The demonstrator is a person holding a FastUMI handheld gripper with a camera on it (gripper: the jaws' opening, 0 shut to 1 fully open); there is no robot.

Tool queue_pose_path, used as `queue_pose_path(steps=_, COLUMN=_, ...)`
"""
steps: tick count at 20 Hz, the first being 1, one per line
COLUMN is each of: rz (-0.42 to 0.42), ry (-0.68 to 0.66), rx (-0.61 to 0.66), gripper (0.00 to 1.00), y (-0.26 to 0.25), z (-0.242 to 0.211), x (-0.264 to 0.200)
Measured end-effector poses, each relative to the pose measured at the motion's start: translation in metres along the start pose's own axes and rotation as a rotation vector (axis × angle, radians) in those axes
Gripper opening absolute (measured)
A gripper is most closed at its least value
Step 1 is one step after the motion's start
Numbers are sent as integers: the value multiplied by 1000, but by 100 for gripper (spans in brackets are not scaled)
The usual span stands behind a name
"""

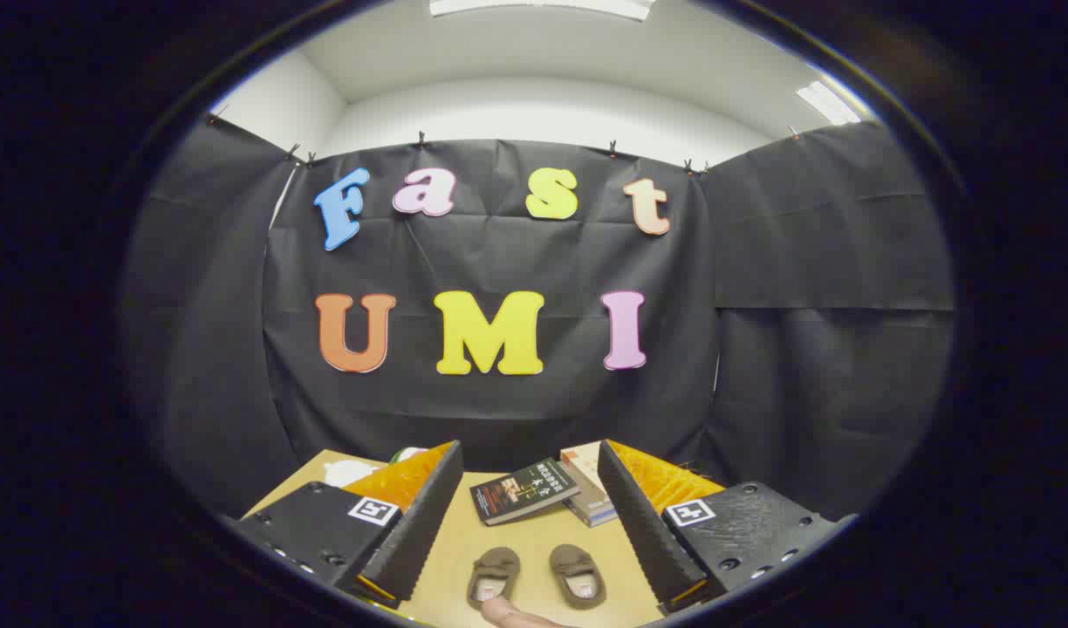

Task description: Open the storage box then place both shoes into the box .Put the left shoe in first, then the right shoe, with the right side of both shoes facing outward in a uniform manner.

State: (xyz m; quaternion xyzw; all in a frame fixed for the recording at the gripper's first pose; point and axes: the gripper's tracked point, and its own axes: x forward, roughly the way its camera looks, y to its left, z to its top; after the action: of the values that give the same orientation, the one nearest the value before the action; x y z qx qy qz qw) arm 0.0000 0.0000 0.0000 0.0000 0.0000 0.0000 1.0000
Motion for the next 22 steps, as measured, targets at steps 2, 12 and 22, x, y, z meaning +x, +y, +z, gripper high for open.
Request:
queue_pose_path(steps=2, rz=22, ry=-6, rx=2, gripper=95, y=-1, z=-1, x=2)
queue_pose_path(steps=12, rz=113, ry=107, rx=-20, gripper=95, y=2, z=-55, x=7)
queue_pose_path(steps=22, rz=178, ry=191, rx=-19, gripper=95, y=41, z=-101, x=43)
